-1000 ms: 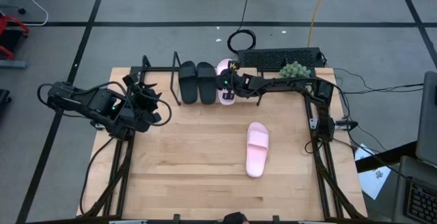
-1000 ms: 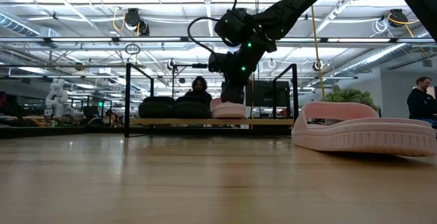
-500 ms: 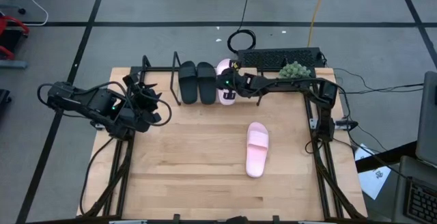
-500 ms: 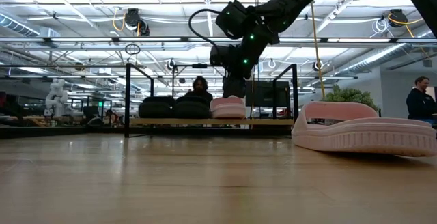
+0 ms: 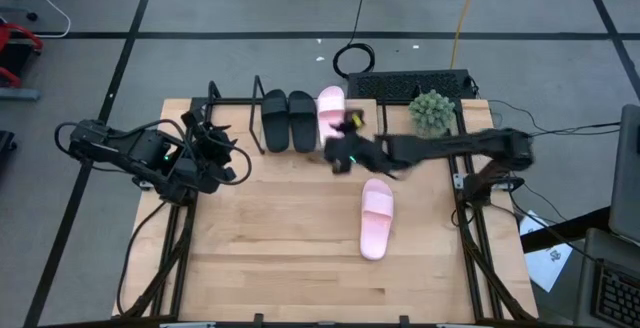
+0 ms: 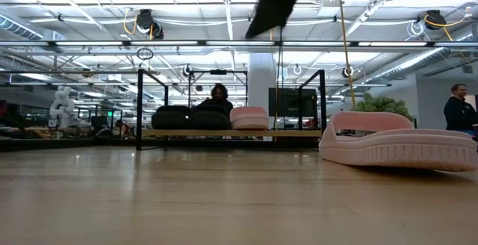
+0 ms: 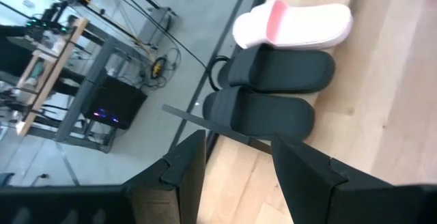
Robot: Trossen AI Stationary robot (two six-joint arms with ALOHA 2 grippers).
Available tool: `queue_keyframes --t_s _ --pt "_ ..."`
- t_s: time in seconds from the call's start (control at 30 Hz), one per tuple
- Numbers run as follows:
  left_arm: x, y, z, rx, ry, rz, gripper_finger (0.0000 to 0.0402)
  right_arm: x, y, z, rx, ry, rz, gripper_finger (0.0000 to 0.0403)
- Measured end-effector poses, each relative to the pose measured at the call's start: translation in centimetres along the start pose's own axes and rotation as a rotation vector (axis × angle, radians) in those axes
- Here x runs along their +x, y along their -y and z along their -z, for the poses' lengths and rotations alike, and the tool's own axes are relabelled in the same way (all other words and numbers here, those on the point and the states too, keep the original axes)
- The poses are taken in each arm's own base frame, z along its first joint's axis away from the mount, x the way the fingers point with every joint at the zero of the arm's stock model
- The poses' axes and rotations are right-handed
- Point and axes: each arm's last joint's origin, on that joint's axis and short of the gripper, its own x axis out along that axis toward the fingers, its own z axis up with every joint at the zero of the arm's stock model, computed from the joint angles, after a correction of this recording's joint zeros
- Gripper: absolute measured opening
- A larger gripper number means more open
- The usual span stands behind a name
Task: Pick and place slides into the shelf
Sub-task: Put the white slide on the shelf
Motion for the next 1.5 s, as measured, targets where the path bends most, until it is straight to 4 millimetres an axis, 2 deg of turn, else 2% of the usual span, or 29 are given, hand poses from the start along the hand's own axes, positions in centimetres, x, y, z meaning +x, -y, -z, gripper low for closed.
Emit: queue_keyframes --t_s 0.1,0.2,0.3,0.4,0.53,0.7,0.9,1.17,1.3,1.5 --pt "0.0 0.1 0.0 0.0 -0.009 0.023 0.017 -6.0 -1.1 -0.4 0.111 0.064 -0.148 0.0157" --pt "0.0 0.1 0.0 0.001 -0.009 0.024 0.017 -10.9 -2.8 0.1 0.153 0.077 -0.276 0.0157" --pt "0.0 0.1 0.0 0.003 -0.009 0.023 0.017 -14.0 -4.6 0.9 0.17 0.046 -0.354 0.0157" --pt "0.0 0.1 0.0 0.001 -0.009 0.023 0.017 -15.4 -6.3 1.9 0.192 -0.036 -0.388 0.0157" --pt "0.0 0.1 0.0 -0.002 -0.009 0.024 0.017 -15.3 -9.0 2.6 0.197 -0.166 -0.438 0.0157" --pt "0.0 0.1 0.0 -0.02 -0.009 0.024 0.017 -13.6 -12.3 3.4 0.112 -0.324 -0.456 0.0157" --pt "0.0 0.1 0.0 -0.021 -0.015 0.039 0.017 -12.0 -14.9 4.6 0.029 -0.486 -0.436 0.0158" --pt "0.0 0.1 0.1 -0.022 -0.019 0.048 0.017 -11.1 -15.8 5.2 0.046 -0.538 -0.401 0.0158" --pt "0.0 0.1 0.1 -0.019 -0.019 0.049 0.017 -10.3 -16.2 6.3 0.044 -0.561 -0.386 0.0158" --pt "0.0 0.1 0.0 0.007 -0.018 0.05 0.017 -8.8 -15.7 7.6 0.061 -0.599 -0.298 0.0158"
